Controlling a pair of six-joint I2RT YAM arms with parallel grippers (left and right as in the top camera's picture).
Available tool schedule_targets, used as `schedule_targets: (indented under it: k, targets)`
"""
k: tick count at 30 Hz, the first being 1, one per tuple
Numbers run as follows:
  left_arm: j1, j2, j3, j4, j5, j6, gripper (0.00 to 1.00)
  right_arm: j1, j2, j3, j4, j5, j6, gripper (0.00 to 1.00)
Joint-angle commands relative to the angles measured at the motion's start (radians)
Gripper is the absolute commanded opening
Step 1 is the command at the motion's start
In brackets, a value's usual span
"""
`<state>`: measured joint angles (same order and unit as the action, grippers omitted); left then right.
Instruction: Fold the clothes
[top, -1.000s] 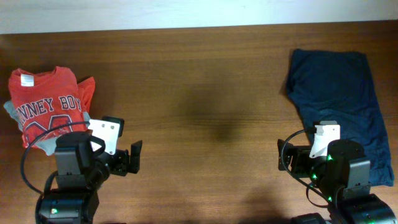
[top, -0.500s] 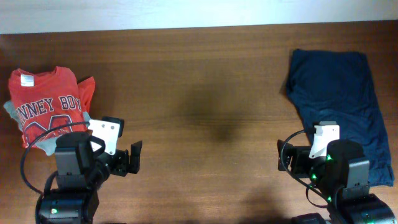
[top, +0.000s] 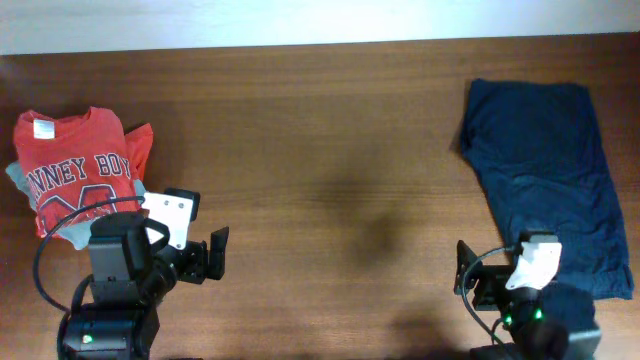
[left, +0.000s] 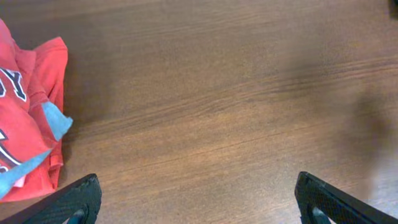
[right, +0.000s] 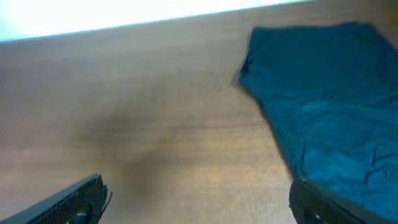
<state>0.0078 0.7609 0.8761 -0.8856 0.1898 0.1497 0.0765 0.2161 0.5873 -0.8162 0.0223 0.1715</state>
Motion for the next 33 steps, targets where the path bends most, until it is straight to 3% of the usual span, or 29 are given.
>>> schedule_targets:
  k: [1, 4, 16, 33]
  targets:
    - [0.0, -0.008, -0.005, 0.002, -0.004, 0.009, 0.99, -0.034, -0.113, -0.116, 0.078, 0.016, -0.011, 0.99]
    - [0.0, -0.008, -0.005, 0.002, -0.004, 0.009, 0.99, -0.06, -0.212, -0.235, 0.23, 0.017, -0.011, 0.99]
    - [0.0, -0.008, -0.005, 0.002, -0.004, 0.009, 0.99, -0.073, -0.212, -0.509, 0.749, 0.02, -0.194, 0.99]
    - [0.0, -0.008, -0.005, 0.002, -0.004, 0.009, 0.99, -0.071, -0.21, -0.56, 0.693, 0.013, -0.194, 0.99]
